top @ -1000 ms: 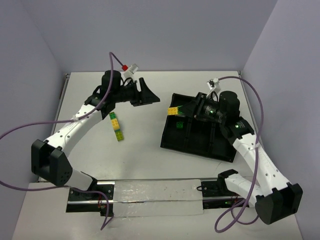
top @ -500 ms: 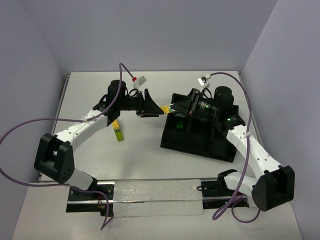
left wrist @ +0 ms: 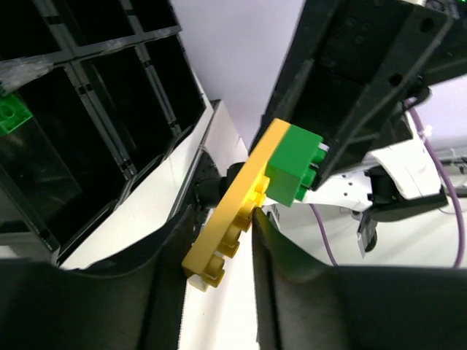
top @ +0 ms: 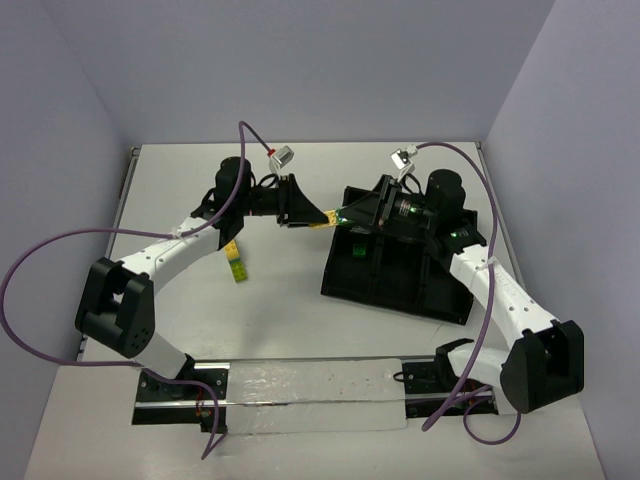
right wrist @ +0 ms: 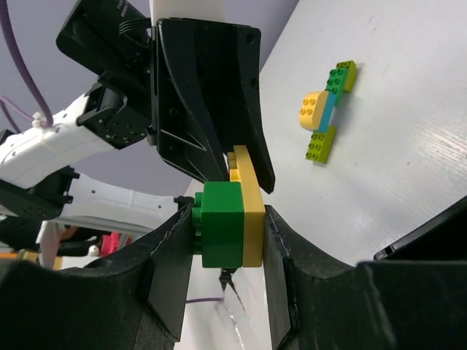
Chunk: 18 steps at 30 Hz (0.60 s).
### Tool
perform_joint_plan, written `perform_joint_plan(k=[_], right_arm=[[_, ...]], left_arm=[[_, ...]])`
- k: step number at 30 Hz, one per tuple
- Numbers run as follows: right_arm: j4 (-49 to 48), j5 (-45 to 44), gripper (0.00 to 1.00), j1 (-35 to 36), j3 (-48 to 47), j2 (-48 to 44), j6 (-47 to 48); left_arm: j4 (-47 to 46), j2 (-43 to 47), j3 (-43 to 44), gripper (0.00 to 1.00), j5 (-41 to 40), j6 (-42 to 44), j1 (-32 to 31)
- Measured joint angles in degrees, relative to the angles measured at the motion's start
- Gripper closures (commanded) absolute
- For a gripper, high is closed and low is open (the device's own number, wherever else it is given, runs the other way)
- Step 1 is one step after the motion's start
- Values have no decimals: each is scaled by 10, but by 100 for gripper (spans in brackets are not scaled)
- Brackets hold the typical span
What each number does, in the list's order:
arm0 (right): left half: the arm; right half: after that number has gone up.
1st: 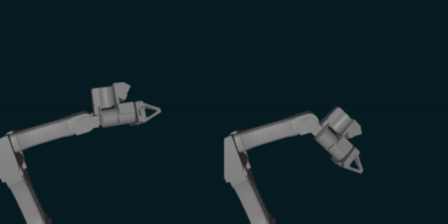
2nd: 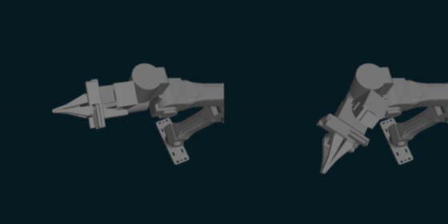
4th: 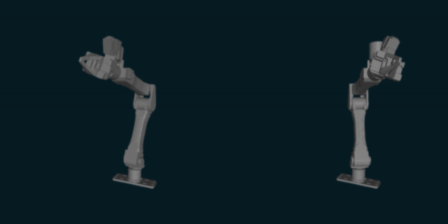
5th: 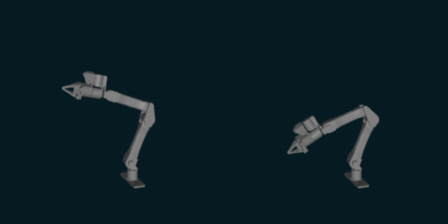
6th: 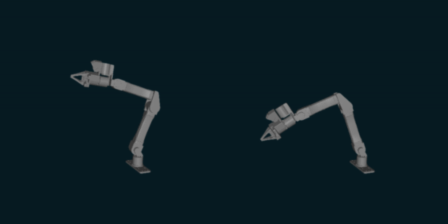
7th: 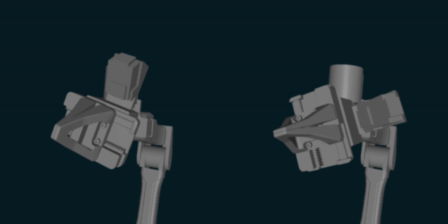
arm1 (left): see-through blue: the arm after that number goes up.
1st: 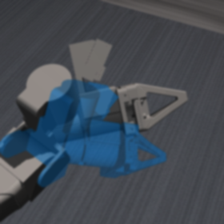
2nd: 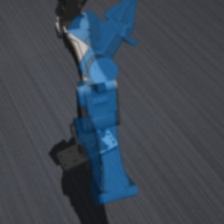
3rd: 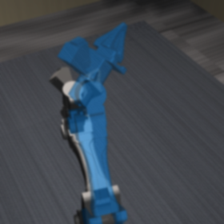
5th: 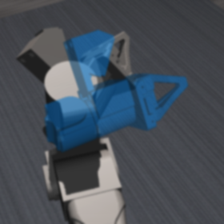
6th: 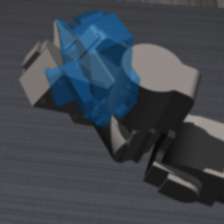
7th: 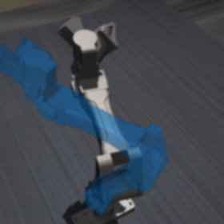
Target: Sort the legos into containers by color
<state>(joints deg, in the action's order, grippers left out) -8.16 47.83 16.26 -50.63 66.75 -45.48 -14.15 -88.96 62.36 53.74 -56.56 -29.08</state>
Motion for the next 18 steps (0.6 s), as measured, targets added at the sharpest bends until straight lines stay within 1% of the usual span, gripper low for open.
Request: perform_joint_plan(k=[7,8,9,11,14,16,18], right_arm=[[-58,26,96,-6,4,23,-28],[-70,30,95,-7,6,29,-35],[-82,34,92,-8,8,35,-42],[-104,42,82,-8,12,50,-55],[-111,45,62,-8,12,61,-62],[-97,43,55,-8,8,63,-56],[-72,37,45,-6,-4,65,-42]], left_arm=[[-36,0,-6,97,10,-23,8],[-36,0,-8,100,10,-25,10],[-37,0,-9,100,10,-27,11],[-37,0,-12,100,10,-29,14],[-34,0,-17,100,7,-30,18],[-28,0,-18,100,4,-28,19],[-22,1,-18,100,1,-26,21]])
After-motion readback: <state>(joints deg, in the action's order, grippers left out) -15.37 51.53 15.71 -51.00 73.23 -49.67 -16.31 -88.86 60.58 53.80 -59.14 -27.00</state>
